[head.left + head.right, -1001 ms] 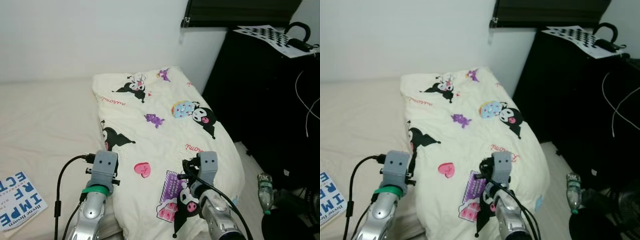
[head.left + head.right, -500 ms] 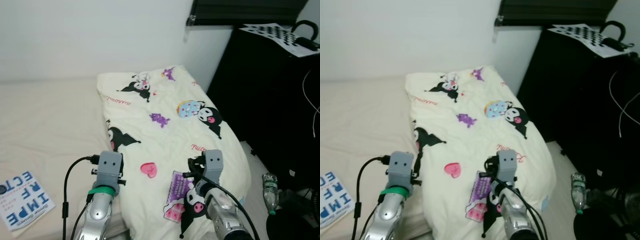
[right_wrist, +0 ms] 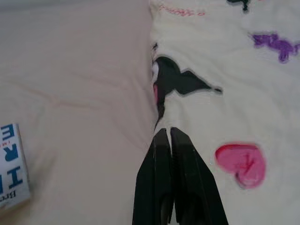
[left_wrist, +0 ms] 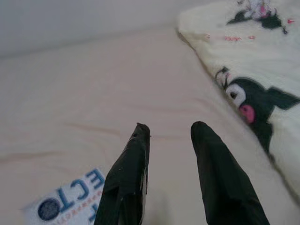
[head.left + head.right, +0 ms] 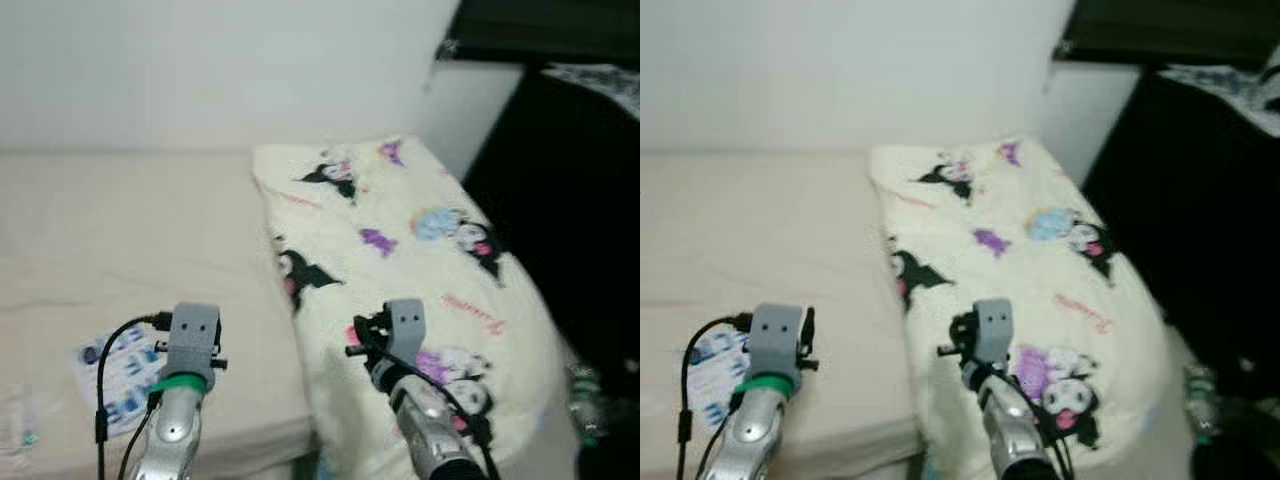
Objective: Clean up the room
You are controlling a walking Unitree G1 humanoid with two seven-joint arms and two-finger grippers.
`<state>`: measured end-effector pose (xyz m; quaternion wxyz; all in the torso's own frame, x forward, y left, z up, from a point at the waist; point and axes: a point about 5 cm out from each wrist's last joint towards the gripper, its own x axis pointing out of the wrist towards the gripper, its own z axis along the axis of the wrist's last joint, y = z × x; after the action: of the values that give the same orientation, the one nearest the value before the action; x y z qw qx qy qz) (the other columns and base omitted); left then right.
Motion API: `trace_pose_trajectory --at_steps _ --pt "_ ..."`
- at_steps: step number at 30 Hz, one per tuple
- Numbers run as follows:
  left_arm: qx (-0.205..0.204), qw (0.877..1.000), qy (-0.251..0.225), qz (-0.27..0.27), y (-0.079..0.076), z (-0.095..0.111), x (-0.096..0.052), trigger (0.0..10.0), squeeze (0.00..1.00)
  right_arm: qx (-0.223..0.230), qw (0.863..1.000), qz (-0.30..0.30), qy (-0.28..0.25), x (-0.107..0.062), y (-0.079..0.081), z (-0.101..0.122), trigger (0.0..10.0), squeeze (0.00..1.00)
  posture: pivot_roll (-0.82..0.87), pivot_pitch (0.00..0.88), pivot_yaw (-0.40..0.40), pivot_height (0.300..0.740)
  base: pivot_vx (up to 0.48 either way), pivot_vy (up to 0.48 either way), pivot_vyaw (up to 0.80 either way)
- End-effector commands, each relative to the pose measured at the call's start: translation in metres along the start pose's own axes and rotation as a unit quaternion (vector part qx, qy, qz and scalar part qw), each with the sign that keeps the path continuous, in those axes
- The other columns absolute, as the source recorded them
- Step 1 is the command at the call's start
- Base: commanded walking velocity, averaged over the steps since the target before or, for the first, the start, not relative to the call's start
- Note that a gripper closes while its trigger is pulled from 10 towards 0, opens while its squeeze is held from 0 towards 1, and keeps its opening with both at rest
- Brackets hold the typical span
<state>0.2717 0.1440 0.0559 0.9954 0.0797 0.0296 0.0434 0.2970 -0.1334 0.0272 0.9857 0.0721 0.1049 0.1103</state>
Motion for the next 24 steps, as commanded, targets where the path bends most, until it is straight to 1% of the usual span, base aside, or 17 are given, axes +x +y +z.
trace_pose_trajectory --at_steps 1,24 --pt "0.002 1.0 0.007 -0.007 -0.0021 -0.0027 -0.0023 10.0 0.0 0.004 1.0 -0.003 0.003 -0.0005 -0.0003 -0.0014 10.0 0.0 0.04 0.022 -0.041 0.74 0.0 0.431 0.0" --pt "0.006 1.0 0.007 -0.012 -0.0015 -0.002 -0.004 10.0 0.0 0.008 1.0 -0.008 0.006 -0.0027 -0.0012 -0.0049 10.0 0.0 0.05 0.048 -0.035 0.74 0.0 0.432 0.0"
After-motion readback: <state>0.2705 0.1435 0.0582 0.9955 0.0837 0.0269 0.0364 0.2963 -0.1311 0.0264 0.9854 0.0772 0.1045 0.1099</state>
